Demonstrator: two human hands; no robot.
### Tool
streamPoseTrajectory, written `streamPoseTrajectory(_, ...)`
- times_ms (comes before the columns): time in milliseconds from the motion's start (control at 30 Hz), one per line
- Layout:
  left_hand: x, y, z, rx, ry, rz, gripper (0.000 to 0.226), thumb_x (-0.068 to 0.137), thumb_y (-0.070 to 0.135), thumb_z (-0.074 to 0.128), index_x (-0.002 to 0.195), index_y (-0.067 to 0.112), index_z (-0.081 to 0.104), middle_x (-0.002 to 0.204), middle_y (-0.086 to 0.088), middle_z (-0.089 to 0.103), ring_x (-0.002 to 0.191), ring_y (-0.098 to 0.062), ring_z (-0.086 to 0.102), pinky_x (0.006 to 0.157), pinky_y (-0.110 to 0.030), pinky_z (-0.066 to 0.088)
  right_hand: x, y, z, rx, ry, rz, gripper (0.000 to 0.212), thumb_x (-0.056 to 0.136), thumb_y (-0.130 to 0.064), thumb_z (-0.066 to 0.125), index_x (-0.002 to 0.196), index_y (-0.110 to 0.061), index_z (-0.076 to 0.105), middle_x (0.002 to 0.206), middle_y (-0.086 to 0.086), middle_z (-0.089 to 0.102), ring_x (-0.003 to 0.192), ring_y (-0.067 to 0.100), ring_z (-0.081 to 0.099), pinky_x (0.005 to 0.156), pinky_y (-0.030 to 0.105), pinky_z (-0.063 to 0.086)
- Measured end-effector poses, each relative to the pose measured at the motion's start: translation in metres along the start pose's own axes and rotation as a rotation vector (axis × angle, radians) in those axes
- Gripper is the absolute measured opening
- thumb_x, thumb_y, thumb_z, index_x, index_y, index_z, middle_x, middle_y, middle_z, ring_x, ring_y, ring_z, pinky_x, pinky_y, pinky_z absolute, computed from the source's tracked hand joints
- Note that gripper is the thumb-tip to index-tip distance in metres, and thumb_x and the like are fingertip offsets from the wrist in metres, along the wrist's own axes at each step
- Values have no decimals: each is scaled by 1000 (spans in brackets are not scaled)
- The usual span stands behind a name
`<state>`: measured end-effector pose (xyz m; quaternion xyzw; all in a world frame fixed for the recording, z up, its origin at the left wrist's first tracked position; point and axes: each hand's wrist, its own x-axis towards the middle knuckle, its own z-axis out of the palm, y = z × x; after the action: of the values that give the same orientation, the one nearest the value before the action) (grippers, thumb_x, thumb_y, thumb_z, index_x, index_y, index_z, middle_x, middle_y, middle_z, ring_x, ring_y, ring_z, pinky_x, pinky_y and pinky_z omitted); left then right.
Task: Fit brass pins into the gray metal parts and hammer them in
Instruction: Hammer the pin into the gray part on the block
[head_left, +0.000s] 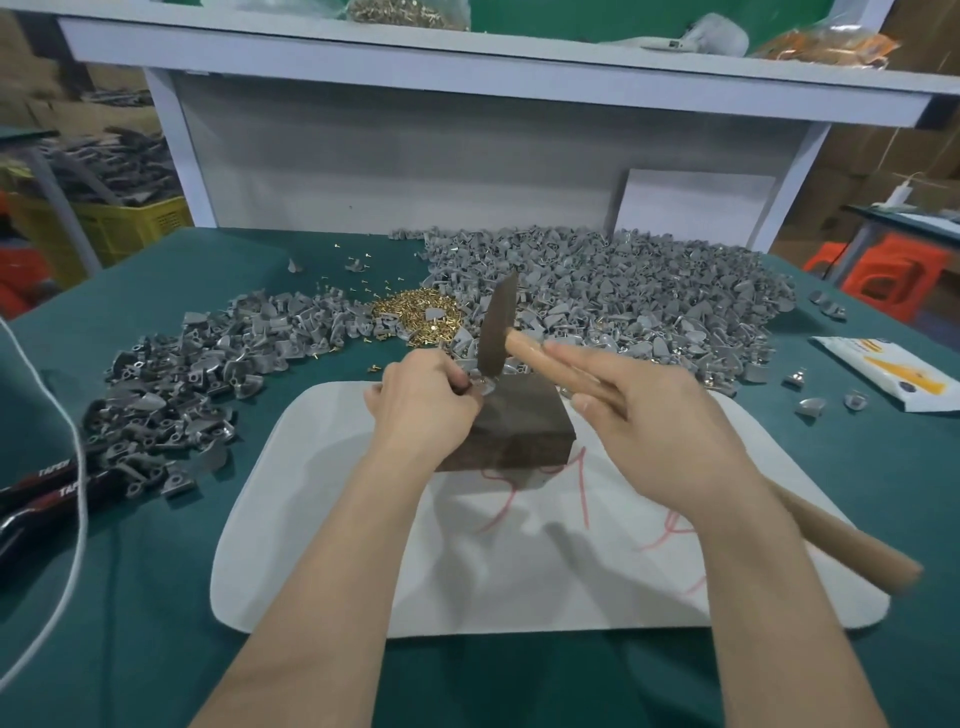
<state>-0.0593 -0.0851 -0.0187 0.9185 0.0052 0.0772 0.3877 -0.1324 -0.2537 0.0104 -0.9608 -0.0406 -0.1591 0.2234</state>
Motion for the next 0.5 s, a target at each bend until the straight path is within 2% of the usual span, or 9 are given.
streamPoseTrajectory(100,1,1,0,26,3,10,31,84,26,67,58,27,51,92,3,67,109,-27,54,95,-38,39,-1,-4,-3,119,181,3,53,92,-20,54,131,-54,43,118,-13,65,102,17,62,88,35,50)
streamPoseTrajectory(167,1,2,0,44,8,10,31,85,25,66,57,26,52,90,3,67,107,-27,55,94,-38,41,1,-7,-5,177,227,-10,55,92,-16,53,133,-51,42,123,-12,63,111,18,60,94,40,48)
streamPoseTrajectory(267,1,3,0,41,9,16,27,85,26,65,60,26,53,93,0,67,107,-28,55,94,-37,41,5,-15,1,86,107,-32,61,95,-12,42,135,-57,32,120,-1,60,110,26,57,93,43,46)
streamPoseTrajectory(367,1,3,-1,47,-8,10,26,84,25,65,63,29,51,93,3,65,107,-26,55,96,-39,41,14,-22,14,5,51,28,49,93,-10,41,123,-46,55,102,3,57,93,28,57,79,36,46)
streamPoseTrajectory(500,1,3,-3,42,-37,25,26,82,23,66,62,28,50,83,8,59,105,-25,56,96,-39,41,38,-27,29,-99,11,119,20,92,-31,52,104,-38,66,109,0,63,92,25,62,75,31,44)
